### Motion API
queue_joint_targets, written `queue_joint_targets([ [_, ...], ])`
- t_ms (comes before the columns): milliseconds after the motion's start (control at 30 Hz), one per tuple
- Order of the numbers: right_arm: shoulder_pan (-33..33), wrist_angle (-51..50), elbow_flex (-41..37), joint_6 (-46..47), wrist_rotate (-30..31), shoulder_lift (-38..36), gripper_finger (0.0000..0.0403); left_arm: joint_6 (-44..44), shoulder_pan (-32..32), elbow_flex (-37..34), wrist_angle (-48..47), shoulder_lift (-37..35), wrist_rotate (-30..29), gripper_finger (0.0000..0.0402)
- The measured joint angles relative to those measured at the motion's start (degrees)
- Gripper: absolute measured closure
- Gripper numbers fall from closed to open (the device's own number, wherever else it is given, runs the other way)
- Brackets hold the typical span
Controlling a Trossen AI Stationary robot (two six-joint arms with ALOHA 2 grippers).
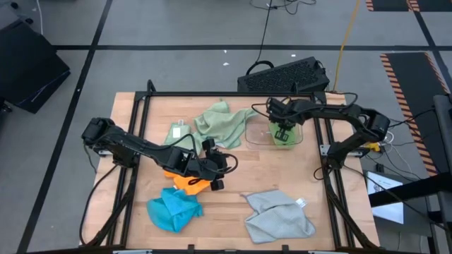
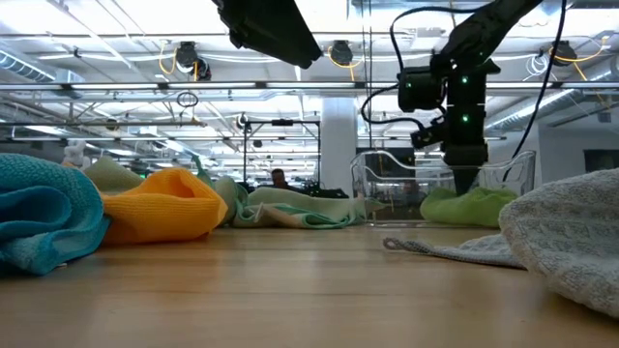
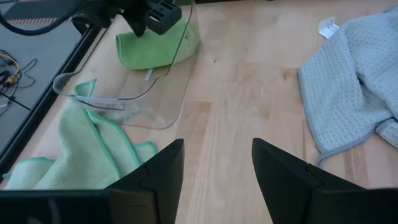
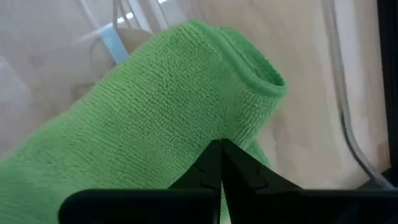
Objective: Fold microfiber towels
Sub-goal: Put the folded green microfiber cloth into the transparent bin
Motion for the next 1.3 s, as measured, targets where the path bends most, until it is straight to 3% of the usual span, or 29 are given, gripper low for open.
queue_joint_targets([
  [533,-0.1,3.0,-3.7,-1.8,0.9,2.4,0.0403,0.0,-0.8,0.0,-0.3,0.0,0.1,0.0211],
  [833,0.3,-3.4,-1.5,-0.1,-0.1,-2.6,0.0403,0.2,-0.9,0.0,-0.3,0.0,0.1,0.0211],
  [1100,1.7,-6.4,-1.5,3.7,-2.3,-11.3,0.0403,0.2,-0.9,0.0,-0.3,0.0,0.1,0.0211],
  [1300,2.4,-2.4,-1.5,3.9,-0.3,-12.2,0.0403,0.1,-0.8,0.0,0.3,0.0,0.1,0.0211],
])
